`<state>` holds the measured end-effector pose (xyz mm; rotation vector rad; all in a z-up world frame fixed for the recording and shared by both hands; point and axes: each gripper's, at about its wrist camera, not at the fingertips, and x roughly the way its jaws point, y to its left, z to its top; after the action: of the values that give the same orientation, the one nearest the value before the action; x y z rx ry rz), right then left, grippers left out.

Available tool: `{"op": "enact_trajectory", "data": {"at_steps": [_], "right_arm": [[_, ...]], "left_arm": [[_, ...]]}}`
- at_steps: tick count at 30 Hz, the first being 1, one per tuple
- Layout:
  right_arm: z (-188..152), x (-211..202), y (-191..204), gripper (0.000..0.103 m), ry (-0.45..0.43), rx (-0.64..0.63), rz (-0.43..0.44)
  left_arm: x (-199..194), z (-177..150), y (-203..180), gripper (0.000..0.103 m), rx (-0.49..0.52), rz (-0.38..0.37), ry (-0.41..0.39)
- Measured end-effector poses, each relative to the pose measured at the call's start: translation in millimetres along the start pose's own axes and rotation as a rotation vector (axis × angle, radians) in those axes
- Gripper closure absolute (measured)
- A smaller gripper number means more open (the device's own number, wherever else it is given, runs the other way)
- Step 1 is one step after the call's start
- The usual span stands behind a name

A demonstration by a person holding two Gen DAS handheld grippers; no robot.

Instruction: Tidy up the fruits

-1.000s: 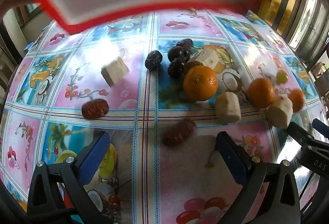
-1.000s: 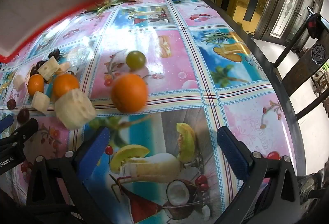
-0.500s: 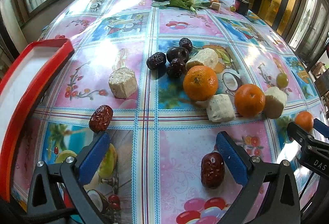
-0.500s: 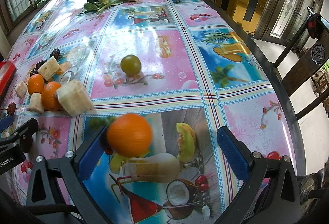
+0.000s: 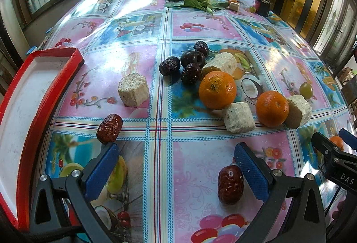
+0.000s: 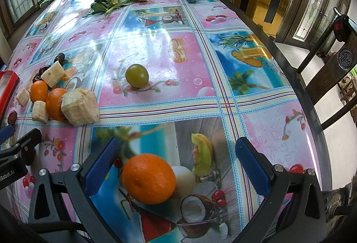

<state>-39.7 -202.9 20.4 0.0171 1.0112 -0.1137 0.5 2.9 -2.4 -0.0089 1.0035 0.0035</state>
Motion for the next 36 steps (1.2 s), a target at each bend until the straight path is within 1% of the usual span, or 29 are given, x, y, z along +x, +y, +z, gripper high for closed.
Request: {"op": "enact_trajectory", "data": {"at_steps": [13,28,34,36], "right_arm": [[-0.2,-0.3,-0.6,0.000,0.000,0.001,-0.001],[-3.3,-2.1,0.5,0.000,0.004,0.066,-0.048],[-2.7,-1.9,1.1,0.000,0.004,0.067,-0.049],[-2.8,-1.9,1.2,0.000,0.004,0.065,-0.048]], "left_arm": [[0.0,0.1,0.0,0.000,0.000,0.000,0.000],[0.0,0.1,0.1,0.000,0.001,0.000,0.001],[0.0,5.8,-0.4,0.000,0.044,-0.036,0.055],[-1.6,6.9,3.4,0.000,0.060,-0.073,0.063]]}}
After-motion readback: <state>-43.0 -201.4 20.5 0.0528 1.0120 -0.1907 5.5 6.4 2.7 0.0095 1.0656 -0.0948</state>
